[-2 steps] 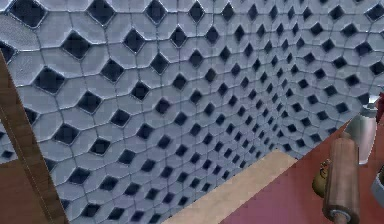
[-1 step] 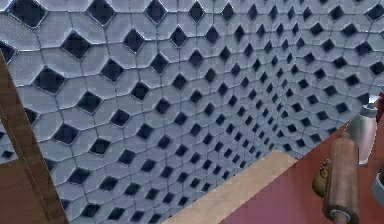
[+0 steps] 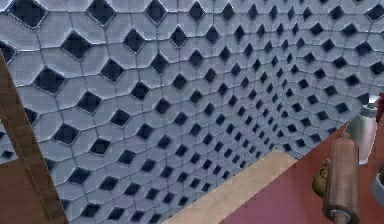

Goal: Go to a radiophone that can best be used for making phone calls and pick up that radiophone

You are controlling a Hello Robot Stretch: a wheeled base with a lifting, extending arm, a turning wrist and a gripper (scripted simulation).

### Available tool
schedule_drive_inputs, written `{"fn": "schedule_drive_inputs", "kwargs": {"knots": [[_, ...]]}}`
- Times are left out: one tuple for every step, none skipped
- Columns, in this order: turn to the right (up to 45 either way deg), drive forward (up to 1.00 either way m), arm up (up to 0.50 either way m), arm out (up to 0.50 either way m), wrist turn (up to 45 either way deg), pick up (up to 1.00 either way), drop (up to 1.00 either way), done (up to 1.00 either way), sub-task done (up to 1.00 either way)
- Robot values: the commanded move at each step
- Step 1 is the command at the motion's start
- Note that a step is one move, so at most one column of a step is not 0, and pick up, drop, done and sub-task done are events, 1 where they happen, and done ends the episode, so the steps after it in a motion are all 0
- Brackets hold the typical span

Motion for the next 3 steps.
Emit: {"fn": "schedule_drive_inputs", "kwargs": {"knots": [[0.0,0.00,0.00,0.00,45.0,0.00,0.00,0.00,0.00],[0.0,0.00,0.00,0.00,45.0,0.00,0.00,0.00,0.00],[0.0,0.00,0.00,0.00,3.0,0.00,0.00,0.00,0.00]]}}
